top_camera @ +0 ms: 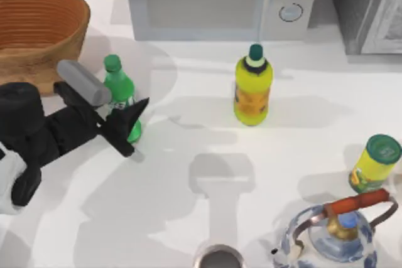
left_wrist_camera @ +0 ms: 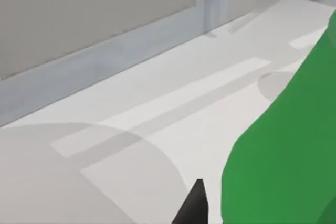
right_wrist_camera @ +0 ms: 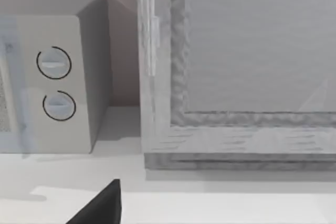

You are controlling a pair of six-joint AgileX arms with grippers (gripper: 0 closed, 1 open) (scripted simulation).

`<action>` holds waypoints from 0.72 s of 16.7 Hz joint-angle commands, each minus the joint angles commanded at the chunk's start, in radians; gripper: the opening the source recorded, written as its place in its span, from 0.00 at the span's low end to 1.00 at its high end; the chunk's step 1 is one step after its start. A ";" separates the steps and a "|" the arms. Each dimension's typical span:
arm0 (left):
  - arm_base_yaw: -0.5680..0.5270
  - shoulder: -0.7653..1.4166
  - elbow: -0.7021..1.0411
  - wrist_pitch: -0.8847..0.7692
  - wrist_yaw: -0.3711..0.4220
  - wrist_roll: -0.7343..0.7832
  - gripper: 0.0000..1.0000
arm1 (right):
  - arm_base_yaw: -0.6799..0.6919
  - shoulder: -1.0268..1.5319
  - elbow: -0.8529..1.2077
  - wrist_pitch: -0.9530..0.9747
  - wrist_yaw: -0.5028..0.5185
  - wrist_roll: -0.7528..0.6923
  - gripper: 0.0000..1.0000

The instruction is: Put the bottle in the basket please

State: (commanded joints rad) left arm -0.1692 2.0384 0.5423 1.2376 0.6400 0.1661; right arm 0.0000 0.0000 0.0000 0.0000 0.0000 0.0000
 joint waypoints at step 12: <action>0.000 -0.390 0.335 -0.609 -0.185 0.017 0.00 | 0.000 0.000 0.000 0.000 0.000 0.000 1.00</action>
State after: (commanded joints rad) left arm -0.1688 1.6482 0.8776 0.6290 0.4549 0.1828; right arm 0.0000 0.0000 0.0000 0.0000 0.0000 0.0000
